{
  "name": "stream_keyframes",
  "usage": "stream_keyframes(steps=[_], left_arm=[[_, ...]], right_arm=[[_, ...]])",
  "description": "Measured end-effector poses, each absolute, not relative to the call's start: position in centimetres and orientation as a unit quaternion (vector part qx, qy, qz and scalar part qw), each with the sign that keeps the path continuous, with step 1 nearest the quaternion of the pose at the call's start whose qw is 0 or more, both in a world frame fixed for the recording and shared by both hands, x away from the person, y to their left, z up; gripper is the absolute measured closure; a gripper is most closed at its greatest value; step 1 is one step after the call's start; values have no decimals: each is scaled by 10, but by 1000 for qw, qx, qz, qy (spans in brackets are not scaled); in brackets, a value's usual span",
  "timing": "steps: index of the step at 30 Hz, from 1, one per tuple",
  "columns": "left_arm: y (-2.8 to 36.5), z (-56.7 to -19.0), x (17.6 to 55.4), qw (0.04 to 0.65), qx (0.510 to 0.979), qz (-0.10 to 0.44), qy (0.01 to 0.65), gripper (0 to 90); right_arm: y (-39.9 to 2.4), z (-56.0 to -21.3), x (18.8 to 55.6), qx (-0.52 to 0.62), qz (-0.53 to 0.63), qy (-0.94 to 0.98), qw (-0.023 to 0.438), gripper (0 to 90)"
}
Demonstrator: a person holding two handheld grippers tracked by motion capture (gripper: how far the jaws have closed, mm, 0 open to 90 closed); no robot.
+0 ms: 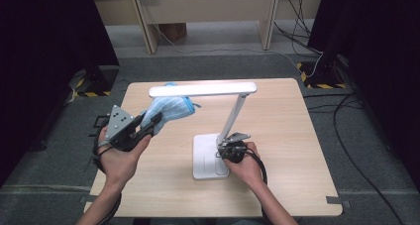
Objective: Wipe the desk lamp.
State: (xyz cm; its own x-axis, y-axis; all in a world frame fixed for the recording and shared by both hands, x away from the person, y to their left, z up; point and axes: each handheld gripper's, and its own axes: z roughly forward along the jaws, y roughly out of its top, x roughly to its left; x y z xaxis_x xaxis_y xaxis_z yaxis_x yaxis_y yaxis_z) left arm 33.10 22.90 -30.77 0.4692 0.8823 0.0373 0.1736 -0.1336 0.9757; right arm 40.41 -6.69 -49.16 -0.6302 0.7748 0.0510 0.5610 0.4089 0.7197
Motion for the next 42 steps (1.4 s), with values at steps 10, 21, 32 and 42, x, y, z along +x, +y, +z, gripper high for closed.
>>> stream_keyframes(steps=[10,21,32,42], left_arm=[[221,-307,336,534,672,332,391,711],[210,-305,340,536,675,329,386,711],[199,-303,343,539,677,327,380,711],[189,-305,346,542,680,325,372,712]], right_arm=[[-66,-492,404,402,367,826,147,749],[-65,-493,404,397,368,827,151,750],[-62,-493,403,395,369,828,151,750],[-60,-493,403,396,370,827,150,751]])
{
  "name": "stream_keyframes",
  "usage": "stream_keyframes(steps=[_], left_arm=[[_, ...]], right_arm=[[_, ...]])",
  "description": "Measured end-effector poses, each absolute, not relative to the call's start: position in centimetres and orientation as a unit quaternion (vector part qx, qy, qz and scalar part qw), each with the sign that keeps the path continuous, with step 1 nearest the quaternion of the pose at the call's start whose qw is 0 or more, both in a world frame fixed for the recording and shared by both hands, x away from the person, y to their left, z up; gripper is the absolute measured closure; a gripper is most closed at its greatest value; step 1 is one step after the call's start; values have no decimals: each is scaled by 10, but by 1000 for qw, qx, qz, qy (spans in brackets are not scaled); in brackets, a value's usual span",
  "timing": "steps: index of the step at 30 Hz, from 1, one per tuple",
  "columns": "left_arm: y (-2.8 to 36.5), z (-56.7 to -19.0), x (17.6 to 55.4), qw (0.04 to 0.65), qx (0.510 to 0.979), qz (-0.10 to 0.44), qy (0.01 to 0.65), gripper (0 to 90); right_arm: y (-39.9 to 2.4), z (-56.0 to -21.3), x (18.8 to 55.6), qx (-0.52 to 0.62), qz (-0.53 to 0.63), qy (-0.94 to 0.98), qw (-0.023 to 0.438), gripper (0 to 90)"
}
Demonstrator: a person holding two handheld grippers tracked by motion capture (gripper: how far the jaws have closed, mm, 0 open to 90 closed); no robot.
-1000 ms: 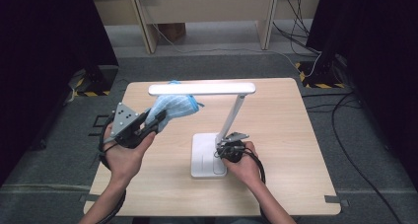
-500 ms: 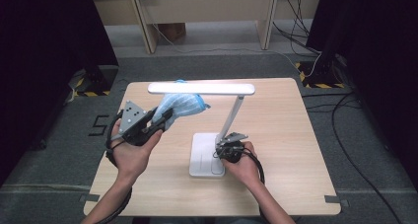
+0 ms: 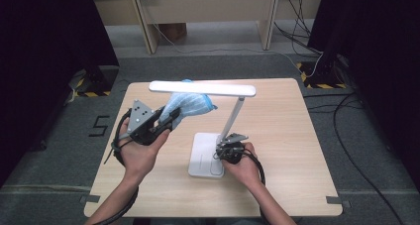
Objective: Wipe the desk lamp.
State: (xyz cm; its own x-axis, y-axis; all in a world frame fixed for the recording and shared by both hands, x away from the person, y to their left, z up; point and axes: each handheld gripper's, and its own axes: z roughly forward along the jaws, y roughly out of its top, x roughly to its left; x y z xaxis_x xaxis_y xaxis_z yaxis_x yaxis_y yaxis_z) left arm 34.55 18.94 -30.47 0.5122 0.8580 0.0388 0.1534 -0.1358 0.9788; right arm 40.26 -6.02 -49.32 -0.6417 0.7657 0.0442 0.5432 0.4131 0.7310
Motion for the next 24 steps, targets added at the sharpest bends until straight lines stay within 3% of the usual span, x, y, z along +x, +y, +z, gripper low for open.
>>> stream_keyframes(steps=[24], left_arm=[[171,-306,353,549,691,320,346,712]], right_arm=[[-56,-493,402,389,370,830,151,754]])
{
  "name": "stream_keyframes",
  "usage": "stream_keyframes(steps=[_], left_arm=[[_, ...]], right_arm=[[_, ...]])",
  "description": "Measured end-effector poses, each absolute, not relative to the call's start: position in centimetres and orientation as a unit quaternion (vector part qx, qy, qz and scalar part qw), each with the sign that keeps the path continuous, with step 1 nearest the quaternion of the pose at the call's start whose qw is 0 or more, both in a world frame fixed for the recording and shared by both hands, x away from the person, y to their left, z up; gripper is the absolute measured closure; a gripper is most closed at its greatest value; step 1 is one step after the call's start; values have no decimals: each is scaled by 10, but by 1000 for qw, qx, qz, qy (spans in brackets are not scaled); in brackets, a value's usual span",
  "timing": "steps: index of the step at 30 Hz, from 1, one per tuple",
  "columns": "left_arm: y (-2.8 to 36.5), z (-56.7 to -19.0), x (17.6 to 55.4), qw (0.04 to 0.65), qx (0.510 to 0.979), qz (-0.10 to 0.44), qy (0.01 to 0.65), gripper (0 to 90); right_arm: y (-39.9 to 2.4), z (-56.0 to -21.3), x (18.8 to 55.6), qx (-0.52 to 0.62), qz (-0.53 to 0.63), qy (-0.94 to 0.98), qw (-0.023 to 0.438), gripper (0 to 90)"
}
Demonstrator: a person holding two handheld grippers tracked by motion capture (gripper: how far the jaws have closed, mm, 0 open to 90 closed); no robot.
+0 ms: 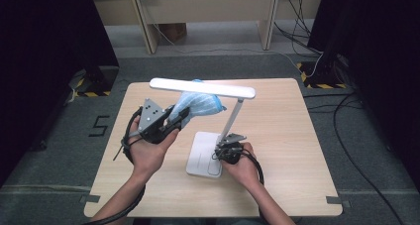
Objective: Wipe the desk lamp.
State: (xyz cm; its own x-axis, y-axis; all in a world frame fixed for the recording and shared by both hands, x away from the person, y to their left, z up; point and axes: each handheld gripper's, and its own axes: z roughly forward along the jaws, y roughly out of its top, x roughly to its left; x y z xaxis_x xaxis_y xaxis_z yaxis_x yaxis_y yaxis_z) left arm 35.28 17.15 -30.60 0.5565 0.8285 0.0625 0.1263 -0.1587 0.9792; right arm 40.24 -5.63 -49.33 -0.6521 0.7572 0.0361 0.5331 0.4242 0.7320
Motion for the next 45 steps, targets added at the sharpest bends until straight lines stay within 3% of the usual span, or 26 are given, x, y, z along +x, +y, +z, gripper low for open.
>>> stream_keyframes(steps=[45], left_arm=[[138,-308,373,552,739,266,281,709]], right_arm=[[-53,-494,403,385,372,831,150,757]])
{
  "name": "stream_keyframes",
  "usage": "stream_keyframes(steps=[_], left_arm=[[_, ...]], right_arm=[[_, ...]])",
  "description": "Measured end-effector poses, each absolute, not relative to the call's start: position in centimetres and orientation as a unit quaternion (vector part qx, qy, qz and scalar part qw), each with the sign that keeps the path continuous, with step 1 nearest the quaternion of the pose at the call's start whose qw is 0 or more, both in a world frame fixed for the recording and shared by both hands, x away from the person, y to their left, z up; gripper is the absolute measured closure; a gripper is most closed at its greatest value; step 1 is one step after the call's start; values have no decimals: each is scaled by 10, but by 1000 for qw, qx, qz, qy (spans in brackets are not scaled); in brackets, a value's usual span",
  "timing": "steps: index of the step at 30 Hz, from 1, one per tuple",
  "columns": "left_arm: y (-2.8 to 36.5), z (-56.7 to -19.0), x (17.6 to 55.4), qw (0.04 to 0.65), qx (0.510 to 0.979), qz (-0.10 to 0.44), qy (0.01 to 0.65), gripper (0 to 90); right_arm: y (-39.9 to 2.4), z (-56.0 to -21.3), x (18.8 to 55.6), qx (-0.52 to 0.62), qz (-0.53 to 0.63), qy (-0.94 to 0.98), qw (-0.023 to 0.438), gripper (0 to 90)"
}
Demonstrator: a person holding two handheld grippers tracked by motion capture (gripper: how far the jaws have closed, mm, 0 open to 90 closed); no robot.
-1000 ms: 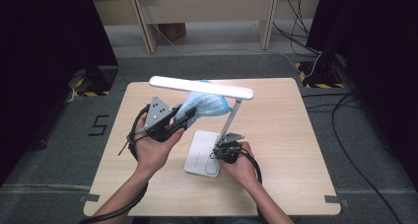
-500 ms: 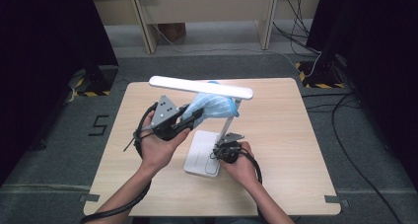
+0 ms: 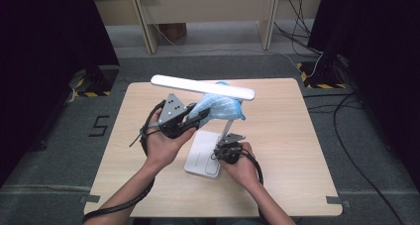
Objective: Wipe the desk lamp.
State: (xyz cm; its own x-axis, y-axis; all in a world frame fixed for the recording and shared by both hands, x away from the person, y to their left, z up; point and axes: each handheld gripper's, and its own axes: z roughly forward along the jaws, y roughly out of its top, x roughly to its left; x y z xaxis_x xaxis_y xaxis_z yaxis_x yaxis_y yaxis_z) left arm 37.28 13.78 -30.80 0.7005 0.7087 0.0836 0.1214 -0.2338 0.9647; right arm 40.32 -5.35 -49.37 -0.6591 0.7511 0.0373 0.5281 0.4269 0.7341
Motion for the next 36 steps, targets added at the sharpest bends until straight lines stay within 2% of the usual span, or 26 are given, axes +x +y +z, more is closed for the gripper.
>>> stream_keyframes(steps=[18,36], left_arm=[[126,-326,387,527,771,254,252,709],[116,-336,389,493,789,285,230,713]], right_arm=[[-54,-494,403,384,374,831,149,757],[-55,-494,403,387,376,829,147,757]])
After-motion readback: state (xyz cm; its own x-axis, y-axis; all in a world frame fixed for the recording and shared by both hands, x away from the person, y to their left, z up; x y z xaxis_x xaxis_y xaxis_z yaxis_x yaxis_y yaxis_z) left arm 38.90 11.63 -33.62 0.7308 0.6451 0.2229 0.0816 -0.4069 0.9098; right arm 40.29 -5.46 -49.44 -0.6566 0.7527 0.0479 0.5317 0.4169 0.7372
